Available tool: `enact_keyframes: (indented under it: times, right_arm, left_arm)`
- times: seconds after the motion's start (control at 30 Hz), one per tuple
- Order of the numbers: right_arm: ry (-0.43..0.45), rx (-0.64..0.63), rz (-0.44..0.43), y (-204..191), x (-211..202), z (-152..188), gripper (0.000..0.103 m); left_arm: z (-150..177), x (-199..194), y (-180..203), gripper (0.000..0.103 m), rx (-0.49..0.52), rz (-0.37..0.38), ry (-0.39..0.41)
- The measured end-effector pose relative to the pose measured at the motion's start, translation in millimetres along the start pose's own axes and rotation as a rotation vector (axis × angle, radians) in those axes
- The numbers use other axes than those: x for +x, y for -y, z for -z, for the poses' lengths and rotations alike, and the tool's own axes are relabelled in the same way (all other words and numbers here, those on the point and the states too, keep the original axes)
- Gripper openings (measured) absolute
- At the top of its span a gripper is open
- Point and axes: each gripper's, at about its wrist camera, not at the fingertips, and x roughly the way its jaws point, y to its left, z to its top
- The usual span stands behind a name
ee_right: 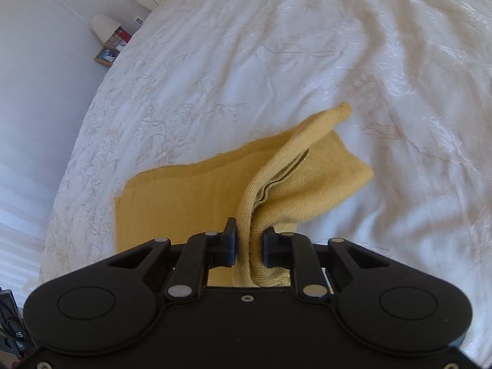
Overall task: Fold small clothes
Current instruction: 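Lift the held edge and fold it over the sweater with the right tool, release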
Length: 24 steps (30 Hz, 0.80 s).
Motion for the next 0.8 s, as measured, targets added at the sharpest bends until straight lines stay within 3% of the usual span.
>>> enact_keyframes:
  times: [0.43, 0.8]
  right_arm:
    - [-0.102, -0.116, -0.111, -135.9, 89.7, 23.9, 0.024]
    - [-0.175, -0.208, 0.003, -185.0, 140.5, 48.0, 0.025]
  left_arm:
    - [6.8, -8.3, -72.7, 0.078, -0.017, -0.012, 0.012]
    - [17.7, -3.9, -109.9, 0.078, -0.093, -0.014, -0.016]
